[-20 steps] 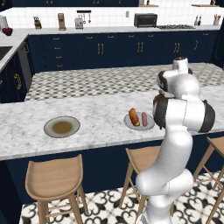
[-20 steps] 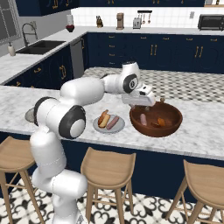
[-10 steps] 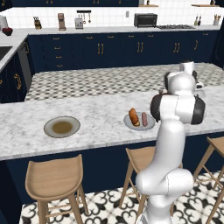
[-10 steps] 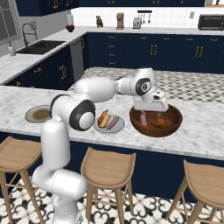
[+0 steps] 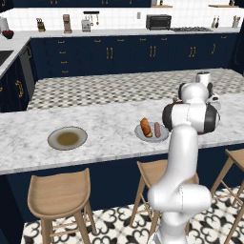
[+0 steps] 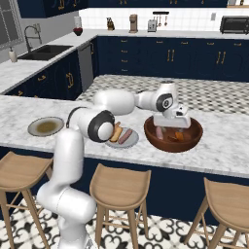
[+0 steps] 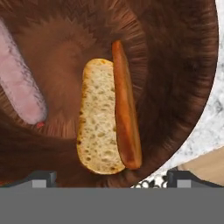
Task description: Place one bun and one sausage from the bowl on each plate.
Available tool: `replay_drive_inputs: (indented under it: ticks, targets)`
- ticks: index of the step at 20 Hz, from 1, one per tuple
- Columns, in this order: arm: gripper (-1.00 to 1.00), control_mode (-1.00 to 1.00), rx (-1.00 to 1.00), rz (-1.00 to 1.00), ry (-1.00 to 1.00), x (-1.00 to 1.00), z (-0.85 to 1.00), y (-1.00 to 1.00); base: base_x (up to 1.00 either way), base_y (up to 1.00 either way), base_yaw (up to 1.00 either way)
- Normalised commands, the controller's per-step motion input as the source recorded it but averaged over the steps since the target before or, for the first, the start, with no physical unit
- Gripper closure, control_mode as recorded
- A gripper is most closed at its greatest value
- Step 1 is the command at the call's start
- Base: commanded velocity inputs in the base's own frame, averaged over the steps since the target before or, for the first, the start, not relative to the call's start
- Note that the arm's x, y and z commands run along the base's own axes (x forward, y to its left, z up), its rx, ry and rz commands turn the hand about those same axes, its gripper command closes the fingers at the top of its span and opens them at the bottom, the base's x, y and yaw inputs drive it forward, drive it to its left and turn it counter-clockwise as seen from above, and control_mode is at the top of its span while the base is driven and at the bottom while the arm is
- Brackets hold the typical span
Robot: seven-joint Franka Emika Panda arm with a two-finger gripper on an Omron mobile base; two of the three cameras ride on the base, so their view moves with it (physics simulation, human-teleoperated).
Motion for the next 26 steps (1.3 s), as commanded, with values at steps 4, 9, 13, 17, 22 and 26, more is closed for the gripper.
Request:
replay_drive_inputs:
  ticks: [4,9,13,17,22,26]
  targets:
    - [-1.00,-1.00,0.00,0.06,-0.08,0.06,-0.40,0.00,0.00,0.00,0.00]
    - [-1.00,-1.00,0.00,0.02,-0.06,0.01,-0.37,-0.12,0.00,0.00,0.00]
    - [1.00,-1.00,-0.03,0.00,-0.01,-0.19,-0.28,0.17,0.00,0.00,0.00]
    - [1.00,-1.00,-0.08,0.00,-0.04,-0.01,-0.02,0.41,0.00,0.00,0.00]
    - [1.00,-1.00,-0.09,0.00,-0.19,-0.17,0.16,0.21,0.00,0.00,0.00]
    - [1.00,-1.00,-0.08,0.00,-0.43,-0.81,0.97,0.04,0.00,0.00,0.00]
